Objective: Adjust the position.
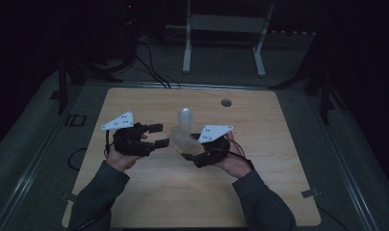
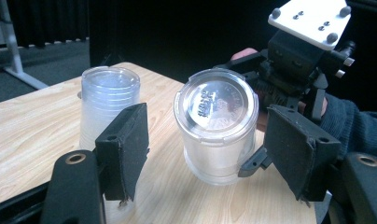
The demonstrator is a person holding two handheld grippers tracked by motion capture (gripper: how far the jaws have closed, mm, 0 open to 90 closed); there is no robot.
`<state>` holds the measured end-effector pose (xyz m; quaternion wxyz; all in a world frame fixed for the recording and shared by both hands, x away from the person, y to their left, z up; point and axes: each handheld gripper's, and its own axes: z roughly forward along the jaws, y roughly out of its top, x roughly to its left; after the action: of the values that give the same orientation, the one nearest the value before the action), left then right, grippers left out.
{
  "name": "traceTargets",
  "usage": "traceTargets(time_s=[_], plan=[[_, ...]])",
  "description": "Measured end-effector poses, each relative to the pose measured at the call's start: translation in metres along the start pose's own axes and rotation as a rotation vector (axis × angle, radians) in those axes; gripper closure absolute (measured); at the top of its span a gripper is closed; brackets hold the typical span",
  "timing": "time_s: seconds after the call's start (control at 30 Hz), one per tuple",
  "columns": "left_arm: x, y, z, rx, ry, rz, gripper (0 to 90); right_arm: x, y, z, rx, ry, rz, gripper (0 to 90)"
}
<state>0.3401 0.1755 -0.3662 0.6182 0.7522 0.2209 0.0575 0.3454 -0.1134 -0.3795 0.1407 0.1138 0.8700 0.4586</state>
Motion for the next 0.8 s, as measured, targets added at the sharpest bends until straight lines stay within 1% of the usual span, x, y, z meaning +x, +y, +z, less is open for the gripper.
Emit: traceTargets(time_s=[0.13,0.4,0.5,0.63,0.8], plan=[[0.0001,0.0025,-0.0019,0.001,0.006,0.006,31.0,-0.0003,0.0010,-0.0011,0.013,0.000,-0.014,28.6],[0.0000,0.0074,-0.0039,0.025,0.021,0.027,30.8,-0.0005,0.0025,-0.0019,0.041,-0.006,-0.034,28.6],[0.0002,0.0081,-0.0041,0.032,0.024,0.035,30.1,0.0001,0.0033,-0.0018,0.059,-0.007,-0.049,28.7],[-0.0002,0.0086,-0.0025,0.049,0.030,0.037,30.0,0.0006,0.0051,-0.0016,0.074,-0.010,-0.071,28.7],[-0.0009,0.0100,-0.0011,0.076,0.029,0.054,30.1,0.0010,0.0063,-0.0011,0.092,-0.012,-0.085,28.7]])
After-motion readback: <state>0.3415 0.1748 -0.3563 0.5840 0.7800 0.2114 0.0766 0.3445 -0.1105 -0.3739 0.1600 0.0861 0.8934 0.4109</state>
